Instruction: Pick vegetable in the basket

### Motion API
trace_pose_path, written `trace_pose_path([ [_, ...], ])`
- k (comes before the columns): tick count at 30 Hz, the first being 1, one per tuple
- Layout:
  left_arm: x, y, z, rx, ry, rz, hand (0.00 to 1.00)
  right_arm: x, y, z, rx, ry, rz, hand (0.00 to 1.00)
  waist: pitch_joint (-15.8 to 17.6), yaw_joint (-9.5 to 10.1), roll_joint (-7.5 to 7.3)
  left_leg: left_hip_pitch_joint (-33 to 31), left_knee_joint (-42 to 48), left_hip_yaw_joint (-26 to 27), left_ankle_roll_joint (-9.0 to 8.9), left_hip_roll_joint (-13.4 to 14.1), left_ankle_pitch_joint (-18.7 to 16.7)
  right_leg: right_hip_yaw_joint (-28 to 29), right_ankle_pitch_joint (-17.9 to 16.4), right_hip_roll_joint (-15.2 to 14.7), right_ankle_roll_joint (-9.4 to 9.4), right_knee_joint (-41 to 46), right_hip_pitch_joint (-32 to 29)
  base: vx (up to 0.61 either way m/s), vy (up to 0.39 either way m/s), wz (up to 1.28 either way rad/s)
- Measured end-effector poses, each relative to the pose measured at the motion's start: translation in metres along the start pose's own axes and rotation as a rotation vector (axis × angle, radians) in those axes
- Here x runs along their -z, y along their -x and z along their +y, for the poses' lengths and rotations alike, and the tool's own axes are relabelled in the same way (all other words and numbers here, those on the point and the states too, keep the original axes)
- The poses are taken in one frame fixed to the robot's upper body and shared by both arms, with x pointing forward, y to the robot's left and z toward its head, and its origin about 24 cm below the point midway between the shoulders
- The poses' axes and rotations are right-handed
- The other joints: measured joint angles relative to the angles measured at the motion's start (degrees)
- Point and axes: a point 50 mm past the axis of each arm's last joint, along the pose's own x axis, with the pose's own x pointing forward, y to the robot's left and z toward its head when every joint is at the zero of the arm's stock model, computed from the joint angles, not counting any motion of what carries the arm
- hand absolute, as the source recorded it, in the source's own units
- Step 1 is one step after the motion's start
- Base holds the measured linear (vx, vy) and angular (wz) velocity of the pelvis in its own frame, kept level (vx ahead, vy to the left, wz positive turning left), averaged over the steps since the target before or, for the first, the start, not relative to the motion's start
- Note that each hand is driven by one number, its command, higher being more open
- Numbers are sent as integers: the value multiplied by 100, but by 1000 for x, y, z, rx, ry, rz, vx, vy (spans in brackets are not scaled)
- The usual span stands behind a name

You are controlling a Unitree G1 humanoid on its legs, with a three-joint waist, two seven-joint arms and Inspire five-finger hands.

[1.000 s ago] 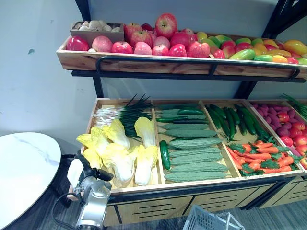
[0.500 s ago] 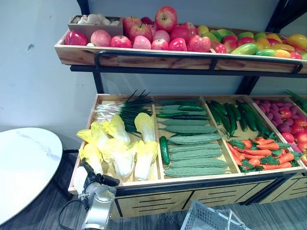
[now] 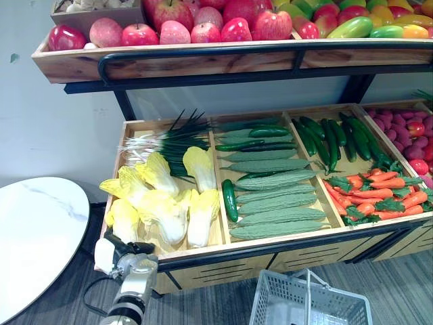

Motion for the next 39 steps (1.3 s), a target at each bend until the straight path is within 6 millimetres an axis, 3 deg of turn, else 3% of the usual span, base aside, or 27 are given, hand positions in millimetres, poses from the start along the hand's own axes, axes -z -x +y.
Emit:
trace_pose_path([
  [6,-12,-24,17,169,106,49,0,-5,-2,5,-16,19,8,0,44,-8,4,53,1,30,-24,6,-10,35,-3,-3,-17,2,17,-5,-2,-2],
  [10,-29,-19,20,305,278,52,0,-9,-4,8,-23,19,7,0,179,2,-42,89,4,-26,-23,-54,-9,-8,-8,-75,-10,-2,89,-4,26,9],
  [14,-61,13,7,515,405,-47,0,-8,-4,12,-28,-2,8,0,224,0,-156,136,37,-154,-7,-132,4,-51,-8,-120,-9,0,201,7,35,17],
  [17,-100,42,12,620,486,-222,0,-5,-3,10,-19,-43,6,0,206,7,-155,169,38,-207,5,-123,16,-11,-8,-121,-9,90,220,-22,15,9],
  [20,-140,73,27,709,578,-424,0,-2,-1,-1,19,-97,7,0,83,4,-25,205,37,-252,4,-91,26,8,-28,-99,-40,198,220,-49,2,4],
  [23,-154,90,34,771,627,-512,0,8,4,-16,69,-156,19,0,-147,5,131,204,5,-278,3,-75,28,8,-51,-85,-65,195,228,-48,-11,1],
  [28,-156,100,35,857,688,-527,0,21,9,-28,111,-225,41,0,-299,-7,188,253,1,-280,-21,-21,67,-1,-88,-38,-72,179,280,-79,-28,0],
  [33,-157,113,39,972,709,-577,0,40,13,-28,128,-272,89,0,-472,-19,12,239,2,-282,-37,3,96,-5,-79,-15,-69,173,272,-29,-13,0],
  [39,-158,115,39,1009,734,-580,0,44,13,-21,116,-286,97,0,-582,-47,-81,222,5,-225,-37,-18,100,51,-57,-34,-48,163,240,-6,6,-4],
])
